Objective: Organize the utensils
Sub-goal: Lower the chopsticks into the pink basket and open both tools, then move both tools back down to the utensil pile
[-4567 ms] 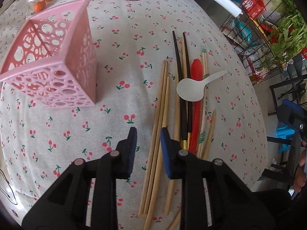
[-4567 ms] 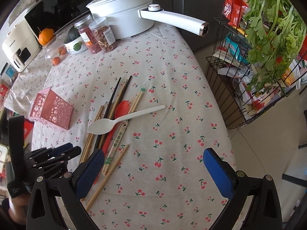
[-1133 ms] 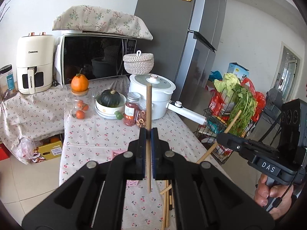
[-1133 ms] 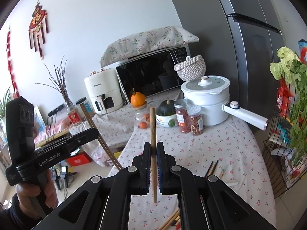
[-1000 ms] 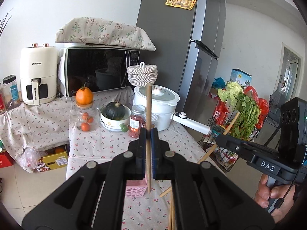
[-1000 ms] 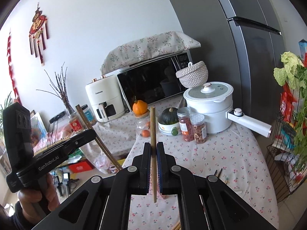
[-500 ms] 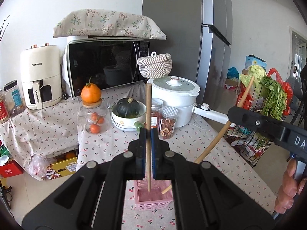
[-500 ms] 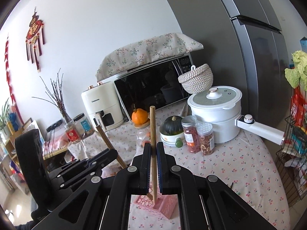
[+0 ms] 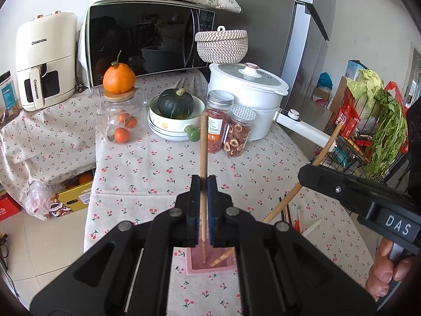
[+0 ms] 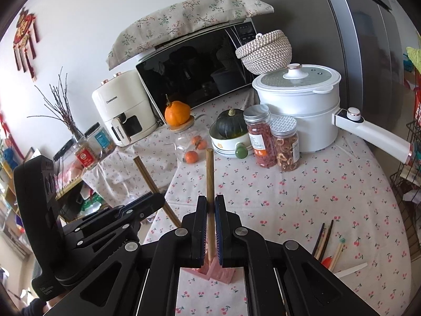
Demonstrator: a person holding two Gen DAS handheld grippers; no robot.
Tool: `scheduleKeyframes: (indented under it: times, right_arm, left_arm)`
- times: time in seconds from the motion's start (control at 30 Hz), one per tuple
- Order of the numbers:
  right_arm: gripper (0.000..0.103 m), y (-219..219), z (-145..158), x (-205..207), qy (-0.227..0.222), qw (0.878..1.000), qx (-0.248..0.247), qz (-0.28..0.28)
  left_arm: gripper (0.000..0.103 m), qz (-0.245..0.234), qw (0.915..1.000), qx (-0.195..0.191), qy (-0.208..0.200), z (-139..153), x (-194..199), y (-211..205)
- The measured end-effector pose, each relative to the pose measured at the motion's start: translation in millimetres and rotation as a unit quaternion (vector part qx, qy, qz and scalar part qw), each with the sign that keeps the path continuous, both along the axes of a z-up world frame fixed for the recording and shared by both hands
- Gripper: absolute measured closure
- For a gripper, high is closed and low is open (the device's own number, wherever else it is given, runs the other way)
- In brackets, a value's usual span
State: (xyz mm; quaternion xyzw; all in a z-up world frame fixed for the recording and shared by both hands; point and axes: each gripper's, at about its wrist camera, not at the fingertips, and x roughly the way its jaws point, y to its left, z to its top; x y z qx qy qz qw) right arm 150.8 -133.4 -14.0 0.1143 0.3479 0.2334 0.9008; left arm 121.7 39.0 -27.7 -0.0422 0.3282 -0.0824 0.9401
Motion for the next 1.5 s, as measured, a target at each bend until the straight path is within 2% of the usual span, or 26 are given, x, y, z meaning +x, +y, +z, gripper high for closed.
scheduleKeyframes:
  times: [0.17,0.23,0.27,0.33,0.37,0.43,0.53,0.67,0.73,0.77,0.9,1.03,1.23,1.37,1.4,1.47,1.5]
  right_arm:
    - [0.095,-2,1,3,-0.002,1.000,0.010,0.003]
    - [0.090,-6,2,3,0.000,1.000,0.023,-0.003]
    - [0.087,-10,3,3,0.002,0.999,0.032,-0.006]
    - [0.080,-19,7,1,0.003,0.999,0.050,-0.013]
    - [0.077,-24,10,-1,0.001,0.998,0.057,-0.016]
    - [0.063,-34,17,-8,-0.004,0.997,0.068,-0.024]
    - [0.052,-51,22,-20,-0.003,0.996,0.080,-0.033]
    - [0.042,-64,17,-32,0.009,0.998,0.052,-0.036]
    - [0.031,-72,8,-39,0.013,0.998,0.039,-0.039]
    - [0.030,-77,4,-42,0.016,0.998,0.028,-0.047]
    - [0.024,-97,-9,-54,0.017,0.997,-0.003,-0.078]
    - [0.022,-118,-28,-60,0.008,0.987,-0.079,-0.136]
    - [0.020,-141,-58,-54,0.063,0.984,-0.094,-0.138]
    - [0.020,-146,-74,-55,0.088,0.984,-0.102,-0.119]
    - [0.020,-146,-78,-55,0.094,0.983,-0.106,-0.115]
    - [0.020,-148,-85,-55,0.108,0.982,-0.108,-0.112]
    - [0.020,-150,-89,-56,0.114,0.981,-0.108,-0.112]
  left_arm:
    - [0.095,0.013,0.9999,-0.007,0.004,0,5,5]
    - [0.075,0.021,0.9997,-0.012,0.009,0,5,8]
    - [0.069,0.028,0.9994,-0.015,0.010,0,4,10]
    - [0.050,0.039,0.9989,-0.025,0.010,3,-1,15]
    - [0.048,0.043,0.9987,-0.027,0.011,5,-4,16]
    - [0.035,0.052,0.9982,-0.024,0.015,9,-10,18]
    - [0.019,0.062,0.9974,-0.027,0.023,11,-25,19]
    - [0.017,0.048,0.9969,-0.029,0.055,5,-45,15]
    - [0.015,0.043,0.9962,-0.037,0.066,3,-51,12]
    - [0.014,0.040,0.9962,-0.039,0.067,2,-53,10]
    - [0.011,0.033,0.9970,-0.012,0.070,-10,-57,-3]
    - [0.011,0.023,0.9960,0.010,0.086,-31,-58,-18]
    - [0.011,-0.056,0.9893,0.020,0.133,-65,-60,-57]
    - [0.011,-0.098,0.9780,0.022,0.183,-95,-57,-74]
    - [0.013,-0.107,0.9751,0.012,0.194,-101,-55,-75]
    - [0.029,-0.126,0.9687,-0.017,0.213,-113,-54,-78]
    - [0.046,-0.132,0.9644,-0.026,0.228,-119,-52,-80]
